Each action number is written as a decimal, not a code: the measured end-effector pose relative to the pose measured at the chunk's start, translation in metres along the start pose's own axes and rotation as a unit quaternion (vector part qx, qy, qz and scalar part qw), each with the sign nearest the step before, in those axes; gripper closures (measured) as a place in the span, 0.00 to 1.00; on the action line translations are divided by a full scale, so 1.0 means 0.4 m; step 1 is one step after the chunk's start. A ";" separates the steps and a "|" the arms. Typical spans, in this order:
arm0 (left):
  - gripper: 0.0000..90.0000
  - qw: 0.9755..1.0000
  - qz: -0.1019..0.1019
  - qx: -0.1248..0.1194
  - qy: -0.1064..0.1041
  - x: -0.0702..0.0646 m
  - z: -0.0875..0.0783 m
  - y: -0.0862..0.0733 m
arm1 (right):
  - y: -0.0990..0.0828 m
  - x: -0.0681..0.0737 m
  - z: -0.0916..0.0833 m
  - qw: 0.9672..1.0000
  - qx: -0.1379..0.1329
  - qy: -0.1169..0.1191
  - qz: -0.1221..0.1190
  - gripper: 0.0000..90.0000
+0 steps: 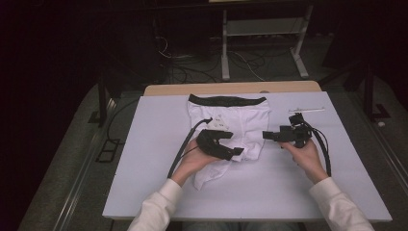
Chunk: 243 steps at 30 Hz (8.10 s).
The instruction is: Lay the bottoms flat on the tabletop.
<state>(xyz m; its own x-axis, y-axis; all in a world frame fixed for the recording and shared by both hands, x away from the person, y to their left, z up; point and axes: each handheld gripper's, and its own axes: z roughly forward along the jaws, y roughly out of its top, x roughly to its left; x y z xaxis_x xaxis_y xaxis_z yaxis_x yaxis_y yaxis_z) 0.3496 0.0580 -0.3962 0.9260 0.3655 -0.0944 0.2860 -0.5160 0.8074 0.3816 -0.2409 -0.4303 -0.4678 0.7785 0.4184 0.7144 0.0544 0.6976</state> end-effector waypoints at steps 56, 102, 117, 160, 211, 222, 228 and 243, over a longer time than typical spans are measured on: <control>0.35 0.987 0.108 0.109 0.049 -0.049 0.114 -0.043 | -0.090 0.062 -0.023 0.998 0.039 -0.002 -0.039 0.00; 0.92 0.948 -0.309 -0.049 0.053 0.314 -0.037 -0.177 | 0.041 0.188 0.137 0.988 0.037 0.088 -0.119 0.43; 0.92 0.952 -0.299 -0.050 0.044 0.311 -0.043 -0.175 | 0.129 0.241 0.341 0.986 0.091 0.052 -0.133 0.90; 0.57 0.997 -0.066 0.007 -0.050 -0.010 0.028 -0.029 | -0.001 0.015 -0.063 0.987 0.060 0.116 0.094 0.92; 0.91 0.976 -0.213 -0.048 0.020 -0.015 0.152 -0.068 | 0.001 0.120 0.085 0.982 0.074 0.145 0.097 0.87; 0.93 0.978 -0.205 -0.027 0.027 -0.002 0.107 -0.055 | 0.014 0.105 0.041 0.988 0.051 0.123 0.074 0.65; 0.93 0.982 -0.186 -0.008 0.042 0.016 0.067 -0.052 | 0.011 0.098 -0.002 0.994 0.034 0.093 0.051 0.59; 0.93 0.978 -0.207 -0.012 0.015 0.086 -0.014 -0.140 | -0.059 0.090 -0.002 0.994 0.056 0.071 0.069 0.55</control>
<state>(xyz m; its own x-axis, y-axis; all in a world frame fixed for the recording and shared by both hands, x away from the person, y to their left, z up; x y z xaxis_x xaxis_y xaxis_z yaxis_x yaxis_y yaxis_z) 0.3642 0.1039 -0.4416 0.7242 0.5623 -0.3992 0.6286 -0.3001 0.7175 0.3475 -0.2147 -0.4314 -0.4245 0.6881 0.5885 0.8267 0.0294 0.5619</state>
